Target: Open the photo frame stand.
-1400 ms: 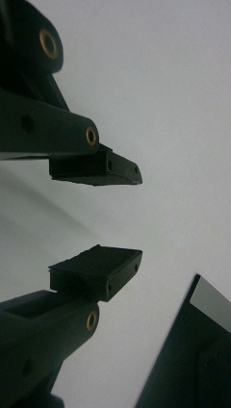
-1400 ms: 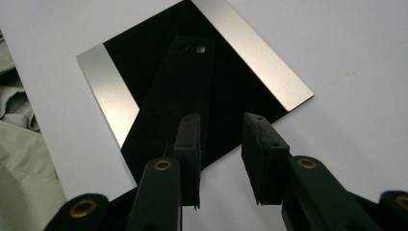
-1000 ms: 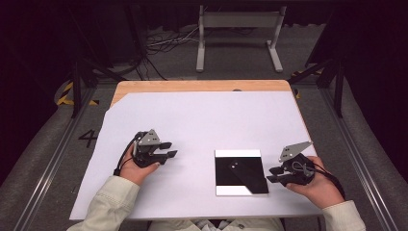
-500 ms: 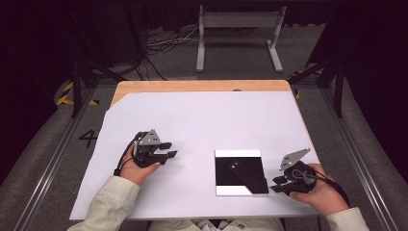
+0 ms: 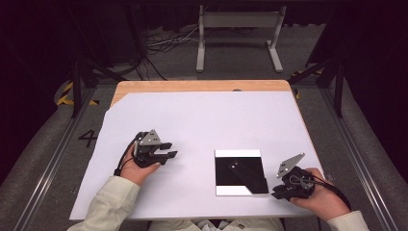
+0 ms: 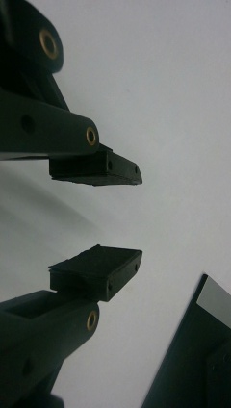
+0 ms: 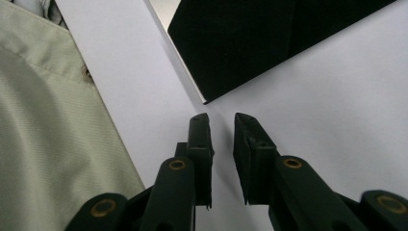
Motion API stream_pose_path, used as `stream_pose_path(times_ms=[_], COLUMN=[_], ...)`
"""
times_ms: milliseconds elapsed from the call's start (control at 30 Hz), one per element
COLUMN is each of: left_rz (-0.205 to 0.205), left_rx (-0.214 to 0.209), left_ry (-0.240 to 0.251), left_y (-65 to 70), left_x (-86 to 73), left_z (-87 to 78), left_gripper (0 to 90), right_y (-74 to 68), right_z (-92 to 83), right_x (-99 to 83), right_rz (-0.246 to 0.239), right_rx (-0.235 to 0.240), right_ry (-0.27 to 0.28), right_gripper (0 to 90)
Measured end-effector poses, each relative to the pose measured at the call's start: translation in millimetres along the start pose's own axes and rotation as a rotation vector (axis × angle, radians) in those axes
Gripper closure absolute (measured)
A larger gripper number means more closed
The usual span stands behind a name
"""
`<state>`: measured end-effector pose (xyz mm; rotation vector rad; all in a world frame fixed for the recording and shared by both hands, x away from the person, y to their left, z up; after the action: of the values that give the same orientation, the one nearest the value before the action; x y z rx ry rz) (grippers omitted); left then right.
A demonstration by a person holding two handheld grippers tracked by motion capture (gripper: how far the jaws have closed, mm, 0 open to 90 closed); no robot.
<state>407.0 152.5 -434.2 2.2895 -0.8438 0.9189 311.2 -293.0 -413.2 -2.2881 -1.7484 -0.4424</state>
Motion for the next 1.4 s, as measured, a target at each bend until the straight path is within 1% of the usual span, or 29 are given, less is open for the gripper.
stream_pose_path(times_ms=[67, 133, 200, 267, 500, 667, 1100, 1400], left_rz=[-0.002, -0.002, -0.002, -0.004, -0.008, -0.008, -0.009, -0.007], left_rx=[0.0, -0.001, -0.001, -0.002, -0.004, -0.004, -0.004, -0.003], left_ry=[0.0, -0.001, 0.0, 0.0, -0.002, -0.001, -0.002, -0.001], left_y=[0.0, -0.1, -0.3, -0.4, -0.6, -0.5, -0.7, -0.6], left_x=[-0.1, -0.1, -0.1, -0.1, -0.5, -0.7, -1.3, -1.2], left_z=[0.0, 0.1, 0.2, 0.0, 0.0, -0.3, -1.0, -1.1], left_gripper=[59.0, 59.0, 58.9, 58.7, 58.7, 58.8, 58.8, 58.8], right_y=[-0.7, -1.4, -1.3, -1.1, -1.2, -2.3, -3.6, -5.0], right_z=[0.7, 1.5, 3.0, 4.5, 8.2, 9.8, 10.5, 5.0], right_x=[0.7, 1.4, 2.0, 2.5, 5.2, 7.7, 11.7, 12.8], right_rz=[-0.004, -0.006, -0.005, -0.008, -0.015, -0.027, -0.039, -0.041], right_rx=[0.009, 0.019, 0.016, 0.02, 0.024, 0.029, 0.028, 0.01], right_ry=[-0.008, -0.015, -0.026, -0.035, -0.046, -0.051, -0.039, -0.025], right_gripper=[80.1, 80.5, 81.1, 83.5, 89.6, 89.9, 90.0, 90.0])
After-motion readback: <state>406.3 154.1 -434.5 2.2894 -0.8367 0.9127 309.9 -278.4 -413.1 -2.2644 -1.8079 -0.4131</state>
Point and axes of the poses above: each handheld gripper's, and its own axes: z roughly forward along the jaws, x roughly out of its top, y roughly to its right, the point moved 1 cm from there along z, roughly forward along the jaws, and after that the axes turned 15 degrees about -z, right-handed, at the moved point
